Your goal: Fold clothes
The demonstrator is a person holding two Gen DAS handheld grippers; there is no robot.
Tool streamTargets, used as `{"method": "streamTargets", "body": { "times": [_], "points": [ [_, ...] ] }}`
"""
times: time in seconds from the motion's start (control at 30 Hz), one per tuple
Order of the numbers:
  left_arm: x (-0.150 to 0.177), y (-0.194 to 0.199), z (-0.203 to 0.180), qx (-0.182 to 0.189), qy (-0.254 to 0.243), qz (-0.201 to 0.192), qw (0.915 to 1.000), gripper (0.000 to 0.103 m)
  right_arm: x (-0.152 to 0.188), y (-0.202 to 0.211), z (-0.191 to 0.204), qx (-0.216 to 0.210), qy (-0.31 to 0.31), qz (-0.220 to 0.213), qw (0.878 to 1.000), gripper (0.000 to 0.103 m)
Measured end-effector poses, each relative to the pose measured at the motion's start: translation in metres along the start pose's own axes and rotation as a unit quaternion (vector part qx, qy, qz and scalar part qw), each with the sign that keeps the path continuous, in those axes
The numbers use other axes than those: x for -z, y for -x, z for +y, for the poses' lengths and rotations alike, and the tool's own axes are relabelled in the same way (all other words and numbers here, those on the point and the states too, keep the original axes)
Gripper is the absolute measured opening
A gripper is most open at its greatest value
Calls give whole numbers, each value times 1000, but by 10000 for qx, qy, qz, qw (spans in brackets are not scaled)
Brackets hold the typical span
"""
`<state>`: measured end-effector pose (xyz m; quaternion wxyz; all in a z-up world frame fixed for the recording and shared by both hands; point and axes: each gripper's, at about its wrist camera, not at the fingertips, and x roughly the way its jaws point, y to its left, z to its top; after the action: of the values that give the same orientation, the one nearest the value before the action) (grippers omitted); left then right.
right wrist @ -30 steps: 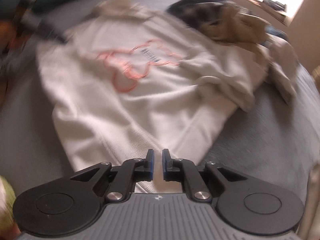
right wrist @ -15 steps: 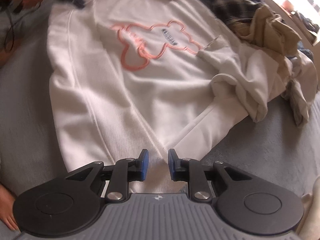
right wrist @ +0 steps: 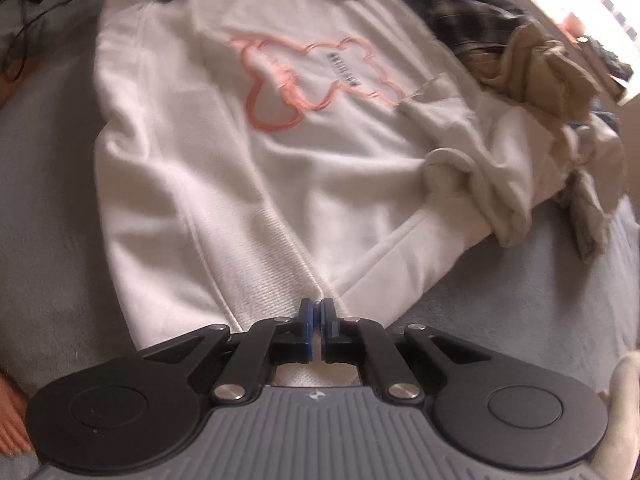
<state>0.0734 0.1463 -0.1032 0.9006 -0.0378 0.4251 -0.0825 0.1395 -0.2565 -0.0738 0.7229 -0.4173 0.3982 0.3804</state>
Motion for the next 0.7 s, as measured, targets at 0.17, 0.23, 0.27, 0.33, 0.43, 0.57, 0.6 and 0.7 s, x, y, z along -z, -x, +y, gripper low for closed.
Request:
{"method": "streamTargets", "body": {
  "times": [0.17,0.23,0.27,0.33,0.43,0.57,0.6,0.7],
  "points": [
    [-1,0,0,24,-14,31,10000,22,1,1,-5,140,-207,-48,9997,2],
    [-1,0,0,19,-20,25,10000,22,3,-3,-6,197,-281,-23,9994,2],
    [0,0,0,16,-23,23,10000,22,5,-6,-6,226,-342,-13,9992,2],
    [0,0,0,14,-27,19,10000,22,8,-15,-6,260,-557,39,9981,3],
    [0,0,0,17,-24,28,10000,22,13,-18,-14,409,-1132,-49,9927,7],
    [-1,0,0,13,-31,36,10000,22,35,4,-50,306,-2799,-518,9582,12],
    [-1,0,0,10,-33,41,10000,22,44,10,-57,336,-3101,-603,9482,13],
    [-1,-1,0,6,-47,50,10000,22,65,22,-67,254,-3669,-737,9270,13]
  ]
}}
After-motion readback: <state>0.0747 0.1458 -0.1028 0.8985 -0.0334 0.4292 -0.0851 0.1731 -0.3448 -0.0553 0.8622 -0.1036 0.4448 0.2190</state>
